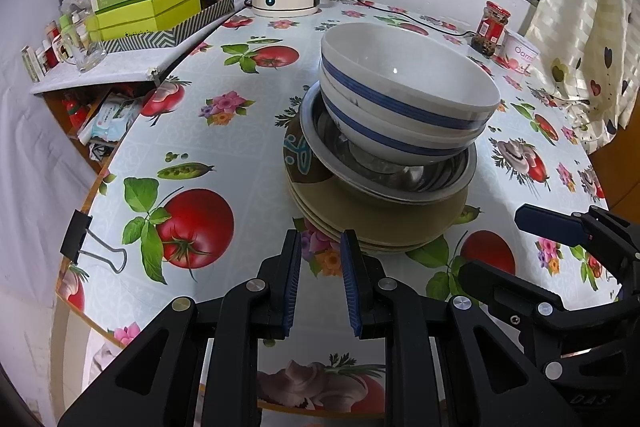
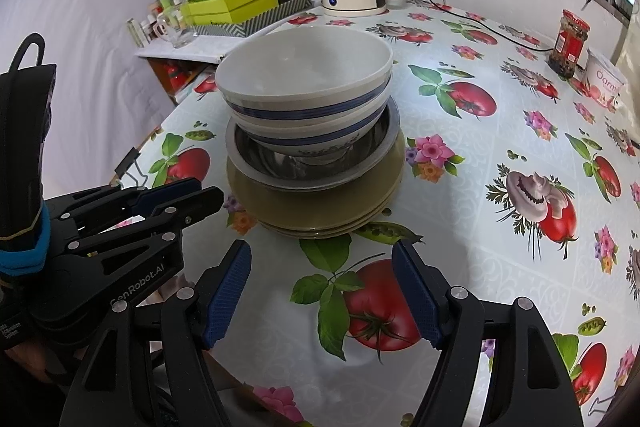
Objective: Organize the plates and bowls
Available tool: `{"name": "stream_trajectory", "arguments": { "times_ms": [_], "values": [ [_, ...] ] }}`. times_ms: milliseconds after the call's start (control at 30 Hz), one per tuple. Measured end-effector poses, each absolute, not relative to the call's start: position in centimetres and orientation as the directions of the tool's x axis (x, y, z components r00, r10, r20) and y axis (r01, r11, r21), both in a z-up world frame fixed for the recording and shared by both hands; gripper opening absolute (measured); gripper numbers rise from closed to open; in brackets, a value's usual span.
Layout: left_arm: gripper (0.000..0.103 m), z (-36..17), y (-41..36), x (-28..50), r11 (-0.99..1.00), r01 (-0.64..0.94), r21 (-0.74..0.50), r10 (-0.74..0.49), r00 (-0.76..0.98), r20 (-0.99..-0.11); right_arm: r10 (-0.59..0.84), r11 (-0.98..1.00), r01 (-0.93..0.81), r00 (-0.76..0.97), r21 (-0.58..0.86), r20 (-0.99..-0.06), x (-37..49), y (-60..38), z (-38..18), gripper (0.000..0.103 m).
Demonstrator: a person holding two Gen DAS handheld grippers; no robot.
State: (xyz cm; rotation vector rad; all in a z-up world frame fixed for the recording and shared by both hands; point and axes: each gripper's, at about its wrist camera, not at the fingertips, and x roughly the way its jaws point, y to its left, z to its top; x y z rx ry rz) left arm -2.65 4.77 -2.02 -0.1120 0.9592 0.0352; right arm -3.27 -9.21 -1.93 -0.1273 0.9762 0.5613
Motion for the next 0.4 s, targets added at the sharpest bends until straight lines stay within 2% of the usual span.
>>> {"name": "stream_trajectory", "arguments": {
  "times_ms": [400],
  "values": [
    [0.021,-2.22,4.94,-2.84,0.993,-0.084,-0.088,-0.023,0.579,-0.815,0.393,0.852,-0.504,0.432,0.144,-0.812,-3.36,-9.04,-1.93,0.074]
  ]
}}
